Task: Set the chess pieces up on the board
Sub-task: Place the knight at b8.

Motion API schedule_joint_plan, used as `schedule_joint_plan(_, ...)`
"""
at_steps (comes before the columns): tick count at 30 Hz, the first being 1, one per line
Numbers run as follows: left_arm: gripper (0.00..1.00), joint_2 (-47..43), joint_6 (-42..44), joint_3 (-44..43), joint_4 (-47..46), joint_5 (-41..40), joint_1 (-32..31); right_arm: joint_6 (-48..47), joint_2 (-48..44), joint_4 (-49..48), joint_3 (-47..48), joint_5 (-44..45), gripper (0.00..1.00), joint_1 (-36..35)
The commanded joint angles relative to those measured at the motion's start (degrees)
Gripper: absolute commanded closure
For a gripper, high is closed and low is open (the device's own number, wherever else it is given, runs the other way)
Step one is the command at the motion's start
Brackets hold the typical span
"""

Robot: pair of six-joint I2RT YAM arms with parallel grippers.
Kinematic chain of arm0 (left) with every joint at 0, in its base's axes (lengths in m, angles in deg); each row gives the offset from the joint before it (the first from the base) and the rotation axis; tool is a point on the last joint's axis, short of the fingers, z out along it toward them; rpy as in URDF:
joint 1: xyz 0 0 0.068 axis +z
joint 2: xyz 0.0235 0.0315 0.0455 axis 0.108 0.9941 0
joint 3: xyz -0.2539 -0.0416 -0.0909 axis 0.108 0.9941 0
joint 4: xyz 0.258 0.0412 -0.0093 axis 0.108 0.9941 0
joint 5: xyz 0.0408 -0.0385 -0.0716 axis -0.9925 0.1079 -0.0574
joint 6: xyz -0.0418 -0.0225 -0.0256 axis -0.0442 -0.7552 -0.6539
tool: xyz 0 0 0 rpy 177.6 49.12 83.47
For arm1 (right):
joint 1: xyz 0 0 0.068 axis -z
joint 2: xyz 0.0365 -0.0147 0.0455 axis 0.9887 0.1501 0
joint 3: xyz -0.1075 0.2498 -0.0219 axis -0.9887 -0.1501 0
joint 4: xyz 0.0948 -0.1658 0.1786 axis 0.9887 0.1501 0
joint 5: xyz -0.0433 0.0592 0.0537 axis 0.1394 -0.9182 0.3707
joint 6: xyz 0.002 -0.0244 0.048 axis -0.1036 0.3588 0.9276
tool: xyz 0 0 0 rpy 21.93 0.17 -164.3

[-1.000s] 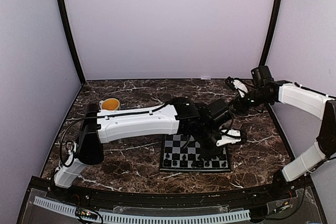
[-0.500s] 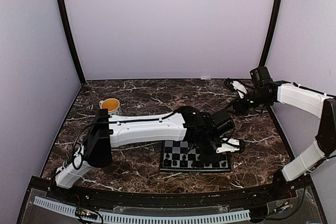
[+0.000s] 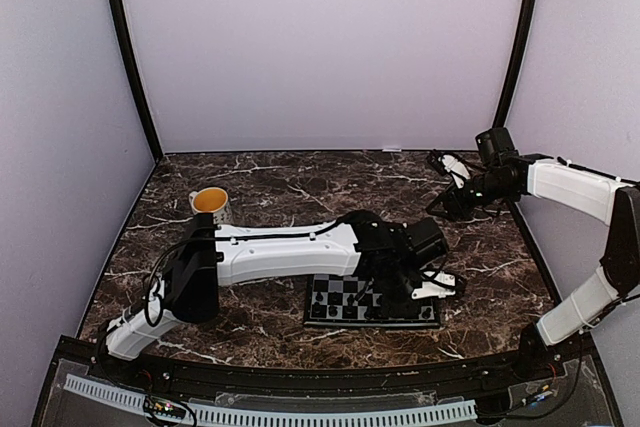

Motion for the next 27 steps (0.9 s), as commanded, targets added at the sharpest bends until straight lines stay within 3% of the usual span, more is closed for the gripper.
schedule_joint_plan(1,0.96,0.31,0.59,-1.65,1.47,-0.64,-0.40,-0.53,0.45,-0.16,-0.24,-1.03,0.49,0.09)
schedule_joint_plan(15,0.92,1.22,0.21,-1.96,1.47,-2.22,-0.49,-0.62,0.54,0.02,-0.33,-1.38,0.49,0.09)
schedule_joint_plan(27,0.91,1.49,-0.02,-1.96,1.58,1.01,-0.49,-0.68,0.72,0.11,-0.21,-1.70,0.49,0.10)
